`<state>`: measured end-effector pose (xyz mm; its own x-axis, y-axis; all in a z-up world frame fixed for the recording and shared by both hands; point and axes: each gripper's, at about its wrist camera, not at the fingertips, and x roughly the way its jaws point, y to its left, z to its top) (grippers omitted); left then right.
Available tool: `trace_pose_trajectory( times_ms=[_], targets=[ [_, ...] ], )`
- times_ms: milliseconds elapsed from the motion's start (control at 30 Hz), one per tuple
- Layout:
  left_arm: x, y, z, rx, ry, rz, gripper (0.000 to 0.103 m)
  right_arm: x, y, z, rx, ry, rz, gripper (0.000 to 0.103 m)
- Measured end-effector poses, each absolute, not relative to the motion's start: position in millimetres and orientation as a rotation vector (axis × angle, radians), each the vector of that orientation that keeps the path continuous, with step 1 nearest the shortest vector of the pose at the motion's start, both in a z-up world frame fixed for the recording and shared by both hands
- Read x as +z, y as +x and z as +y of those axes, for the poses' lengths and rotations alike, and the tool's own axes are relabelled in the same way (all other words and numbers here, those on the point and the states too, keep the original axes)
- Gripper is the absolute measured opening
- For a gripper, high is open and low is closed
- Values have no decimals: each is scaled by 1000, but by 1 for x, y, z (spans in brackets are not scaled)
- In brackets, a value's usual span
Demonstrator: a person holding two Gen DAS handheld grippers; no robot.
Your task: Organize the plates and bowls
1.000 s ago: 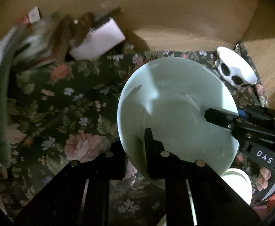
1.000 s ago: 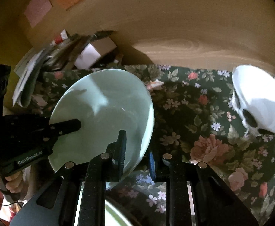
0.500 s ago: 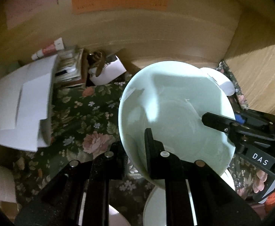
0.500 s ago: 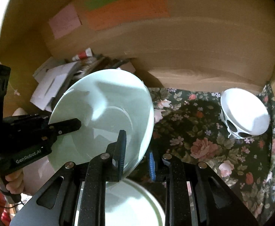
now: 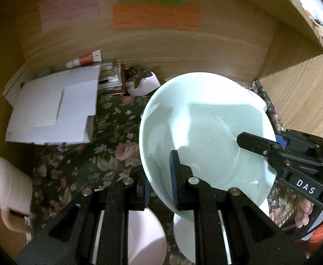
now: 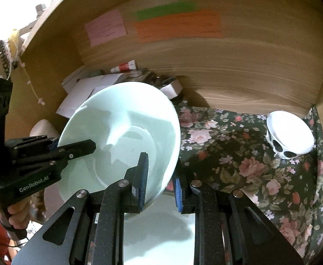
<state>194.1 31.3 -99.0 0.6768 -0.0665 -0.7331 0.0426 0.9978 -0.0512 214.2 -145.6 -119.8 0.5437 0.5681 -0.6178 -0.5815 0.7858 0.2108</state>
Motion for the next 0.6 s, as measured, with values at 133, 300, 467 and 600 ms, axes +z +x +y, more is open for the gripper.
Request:
trace_pose_trajectory(
  times_ms=[133, 300, 467, 600],
  targets=[
    [-97, 178, 40, -45, -45, 814, 15, -117, 203, -136, 703, -30, 719, 19],
    [-98, 161, 52, -19, -64, 813, 15, -118, 190, -123, 732, -39, 718, 19],
    [-101, 142, 66, 15, -83, 810, 15, -123, 181, -108, 765, -48, 725, 19],
    [-106, 132, 79, 41, -101, 819, 15, -127, 176, -98, 794, -51, 734, 19]
  ],
)
